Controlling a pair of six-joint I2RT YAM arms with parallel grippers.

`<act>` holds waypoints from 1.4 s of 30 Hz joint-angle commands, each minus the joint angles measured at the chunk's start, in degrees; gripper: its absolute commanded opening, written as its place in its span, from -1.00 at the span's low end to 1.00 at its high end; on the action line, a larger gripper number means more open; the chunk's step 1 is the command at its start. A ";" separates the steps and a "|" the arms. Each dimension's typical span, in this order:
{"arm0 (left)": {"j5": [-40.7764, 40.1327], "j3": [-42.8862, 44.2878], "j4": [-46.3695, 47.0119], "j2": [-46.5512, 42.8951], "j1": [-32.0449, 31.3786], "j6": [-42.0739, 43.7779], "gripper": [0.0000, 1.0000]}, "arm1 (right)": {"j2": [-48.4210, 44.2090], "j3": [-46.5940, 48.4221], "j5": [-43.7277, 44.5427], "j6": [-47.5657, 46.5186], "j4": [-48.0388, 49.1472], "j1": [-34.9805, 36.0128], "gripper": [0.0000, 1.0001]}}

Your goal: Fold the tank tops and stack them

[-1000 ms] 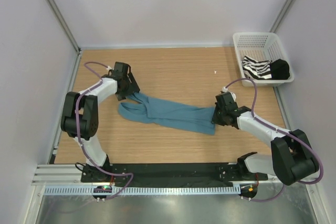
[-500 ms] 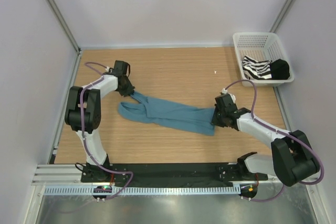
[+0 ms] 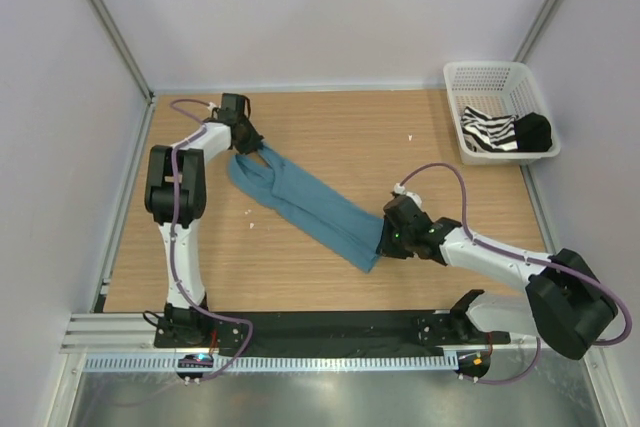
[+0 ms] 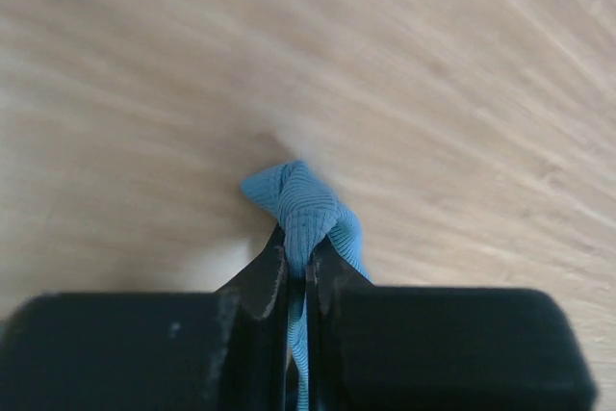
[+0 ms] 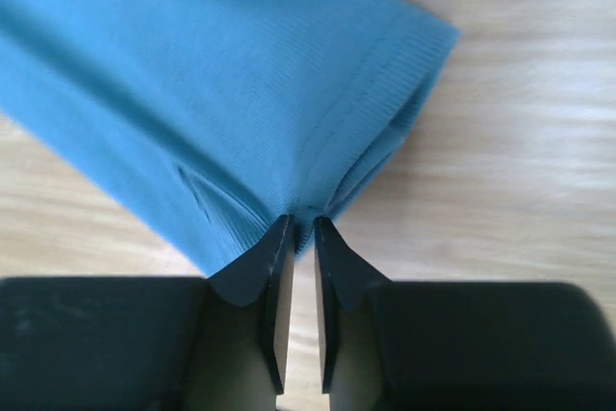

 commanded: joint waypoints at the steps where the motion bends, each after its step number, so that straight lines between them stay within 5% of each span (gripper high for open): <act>1: 3.69 5.79 5.09 3.01 1.08 -0.70 -0.83 | -1.60 0.79 -2.41 4.40 -1.65 5.67 -0.53; 2: 4.84 6.68 5.45 4.24 1.35 -0.79 -0.69 | -1.42 1.22 -2.41 4.76 -2.43 6.72 -0.40; 3: 5.72 7.29 6.06 4.51 1.79 -0.88 -0.25 | -1.68 1.49 -2.06 4.85 -2.96 8.13 -0.32; 4: 7.64 7.91 6.59 4.51 1.97 -0.79 -0.03 | -2.12 1.66 -1.28 4.76 -4.19 8.40 -0.21; 7: 9.68 8.44 7.03 3.20 2.76 -0.09 0.27 | -4.76 3.15 1.62 3.53 -6.30 8.40 -0.13; 15: 7.58 1.51 3.45 -10.05 3.90 0.53 0.65 | -2.05 14.75 7.43 -6.57 -13.16 7.44 0.11; 21: 3.37 -13.40 2.37 -20.69 4.52 -2.28 0.78 | 6.12 20.03 2.08 -14.82 -11.59 -1.34 0.10; 24: 2.92 -20.45 4.48 -26.41 4.52 -5.25 0.99 | 11.83 22.05 -0.65 -17.21 -10.53 -5.03 0.09; 31: 11.79 -35.67 16.69 -28.46 4.43 -9.93 0.65 | 20.72 23.82 -6.97 -19.59 -8.42 -5.92 -0.02; 37: 14.43 -32.35 19.85 -20.81 4.25 -9.58 0.02 | 18.18 20.05 -9.17 -19.15 -8.51 -5.92 -0.27; 42: 16.54 -20.93 20.92 -7.21 3.73 -10.37 -0.64 | 15.28 16.26 -10.85 -16.78 -9.55 -2.50 -0.48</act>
